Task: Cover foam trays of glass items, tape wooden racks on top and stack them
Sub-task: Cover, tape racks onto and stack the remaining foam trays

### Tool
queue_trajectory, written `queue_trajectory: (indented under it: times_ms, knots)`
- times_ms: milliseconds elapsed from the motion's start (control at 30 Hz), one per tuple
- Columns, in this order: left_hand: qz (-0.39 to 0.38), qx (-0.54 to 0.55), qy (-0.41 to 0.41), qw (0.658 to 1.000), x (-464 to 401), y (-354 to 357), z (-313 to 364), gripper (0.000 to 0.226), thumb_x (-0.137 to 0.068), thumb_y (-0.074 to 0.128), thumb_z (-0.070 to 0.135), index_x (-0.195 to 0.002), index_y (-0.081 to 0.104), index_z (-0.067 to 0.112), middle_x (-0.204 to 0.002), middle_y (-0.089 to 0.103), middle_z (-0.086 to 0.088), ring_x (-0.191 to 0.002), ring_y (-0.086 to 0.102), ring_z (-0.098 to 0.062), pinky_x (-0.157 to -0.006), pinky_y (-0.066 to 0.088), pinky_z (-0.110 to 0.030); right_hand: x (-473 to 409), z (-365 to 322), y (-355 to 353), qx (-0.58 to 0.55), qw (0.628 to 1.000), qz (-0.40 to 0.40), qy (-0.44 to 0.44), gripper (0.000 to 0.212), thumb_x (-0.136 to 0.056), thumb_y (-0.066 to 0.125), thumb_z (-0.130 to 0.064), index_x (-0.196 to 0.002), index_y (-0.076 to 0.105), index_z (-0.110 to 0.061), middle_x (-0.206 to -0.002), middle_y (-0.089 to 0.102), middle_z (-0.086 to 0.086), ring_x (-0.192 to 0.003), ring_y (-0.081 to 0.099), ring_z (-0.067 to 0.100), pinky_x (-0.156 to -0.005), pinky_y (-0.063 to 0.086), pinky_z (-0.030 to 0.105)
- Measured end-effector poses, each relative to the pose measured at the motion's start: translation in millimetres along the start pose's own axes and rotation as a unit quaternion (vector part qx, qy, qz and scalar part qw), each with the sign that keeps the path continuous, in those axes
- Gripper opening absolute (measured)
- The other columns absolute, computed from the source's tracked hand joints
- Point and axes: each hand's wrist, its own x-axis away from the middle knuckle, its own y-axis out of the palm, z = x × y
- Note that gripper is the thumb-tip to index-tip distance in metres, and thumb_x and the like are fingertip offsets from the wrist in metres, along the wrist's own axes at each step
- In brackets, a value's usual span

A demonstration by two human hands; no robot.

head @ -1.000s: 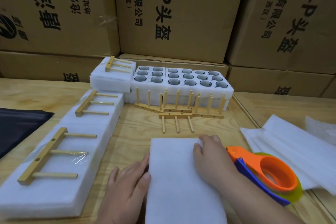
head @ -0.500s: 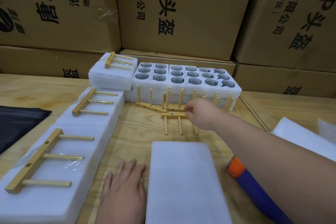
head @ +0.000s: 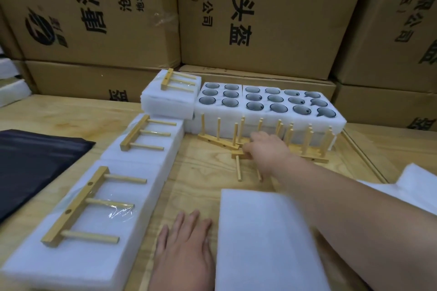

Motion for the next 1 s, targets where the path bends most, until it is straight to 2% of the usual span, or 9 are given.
queue_trajectory:
  times_ms: [67, 133, 233, 400, 500, 667, 733, 867, 1000]
  knots:
    - [0.014, -0.017, 0.003, 1.000, -0.2, 2.1, -0.5, 0.028, -0.069, 0.061, 0.024, -0.089, 0.081, 0.027, -0.107, 0.077, 0.002, -0.100, 0.075, -0.029, -0.092, 0.053, -0.047, 2.5, -4.0, -7.1, -0.034, 0.997, -0.027, 0.066, 0.011, -0.087, 0.054, -0.021, -0.096, 0.060, -0.020, -0.106, 0.058, 0.005, -0.101, 0.058, 0.028, -0.083, 0.049, 0.036]
    - [0.000, -0.010, -0.003, 1.000, -1.4, 2.6, -0.8, 0.033, -0.059, 0.068, 0.020, -0.088, 0.081, 0.026, -0.107, 0.077, 0.002, -0.100, 0.075, -0.030, -0.083, 0.056, -0.058, 6.9, -9.1, -8.1, -0.092, 0.980, -0.119, 0.132, 0.018, -0.085, 0.056, -0.031, -0.079, 0.054, -0.014, -0.085, 0.059, 0.003, -0.073, 0.059, 0.025, -0.066, 0.050, 0.031]
    - [-0.001, 0.000, -0.009, 1.000, -0.9, 1.2, 0.6, 0.034, -0.058, 0.068, 0.019, -0.088, 0.081, 0.026, -0.107, 0.077, 0.002, -0.101, 0.074, -0.030, -0.083, 0.055, -0.059, 13.7, -16.2, -6.2, -0.125, 0.957, -0.200, 0.169, 0.017, -0.086, 0.056, -0.024, -0.074, 0.051, -0.012, -0.076, 0.056, 0.006, -0.063, 0.056, 0.024, -0.059, 0.050, 0.032]
    - [0.005, 0.035, -0.006, 0.999, 1.1, -0.3, -1.3, 0.038, -0.068, 0.061, 0.021, -0.100, 0.080, 0.028, -0.122, 0.073, 0.004, -0.117, 0.068, -0.026, -0.098, 0.048, -0.057, 26.0, -9.6, -20.0, -0.126, 0.970, -0.085, 0.190, 0.017, -0.082, 0.055, -0.007, -0.065, 0.054, -0.009, -0.063, 0.056, 0.006, -0.054, 0.053, 0.020, -0.043, 0.037, 0.025]
    - [-0.046, 0.036, -0.031, 0.998, -0.7, -0.8, 0.4, 0.060, -0.084, 0.026, 0.040, -0.137, 0.055, 0.047, -0.156, 0.035, 0.025, -0.151, 0.025, -0.004, -0.124, 0.013, -0.038, 42.6, 2.4, -42.3, -0.151, 0.967, -0.009, 0.203, 0.017, -0.082, 0.054, -0.007, -0.065, 0.055, -0.009, -0.062, 0.058, 0.005, -0.054, 0.054, 0.019, -0.044, 0.036, 0.023]
    - [-0.033, 0.081, -0.069, 0.994, 3.0, -1.8, 1.0, 0.055, -0.083, 0.035, 0.036, -0.127, 0.069, 0.034, -0.148, 0.053, 0.013, -0.147, 0.038, -0.013, -0.122, 0.019, -0.042, 96.5, 24.2, -81.9, -0.204, 0.959, 0.083, 0.181, 0.027, -0.094, 0.050, -0.021, -0.075, 0.066, -0.009, -0.073, 0.070, 0.009, -0.071, 0.067, 0.031, -0.056, 0.050, 0.032]
    - [-0.049, 0.062, -0.059, 0.995, 3.3, -3.6, 1.5, 0.056, -0.089, 0.028, 0.038, -0.136, 0.059, 0.041, -0.155, 0.041, 0.019, -0.151, 0.026, -0.008, -0.123, 0.011, -0.038, 126.1, 28.6, -95.4, -0.240, 0.951, 0.124, 0.150, 0.035, -0.098, 0.054, -0.028, -0.069, 0.069, -0.014, -0.062, 0.070, 0.002, -0.064, 0.068, 0.024, -0.057, 0.053, 0.035]
    - [-0.052, 0.038, -0.042, 0.997, 2.0, -2.9, -1.9, 0.043, -0.106, 0.025, 0.040, -0.147, 0.032, 0.051, -0.163, 0.013, 0.028, -0.154, 0.000, -0.001, -0.123, -0.002, -0.033, 177.6, 24.8, -112.6, -0.343, 0.914, 0.183, 0.117, 0.040, -0.098, 0.060, -0.036, -0.064, 0.072, -0.019, -0.059, 0.069, -0.005, -0.037, 0.049, 0.002, -0.035, 0.034, 0.014]
    - [-0.069, 0.031, -0.039, 0.996, 5.1, -7.6, -1.3, 0.043, -0.107, 0.024, 0.040, -0.149, 0.030, 0.050, -0.164, 0.013, 0.027, -0.154, -0.001, -0.002, -0.124, -0.002, -0.034, 207.5, 18.2, -90.8, -0.450, 0.878, 0.118, 0.115, 0.028, -0.097, 0.061, -0.038, -0.073, 0.075, -0.035, -0.063, 0.070, -0.005, -0.049, 0.053, 0.000, -0.053, 0.042, 0.024]
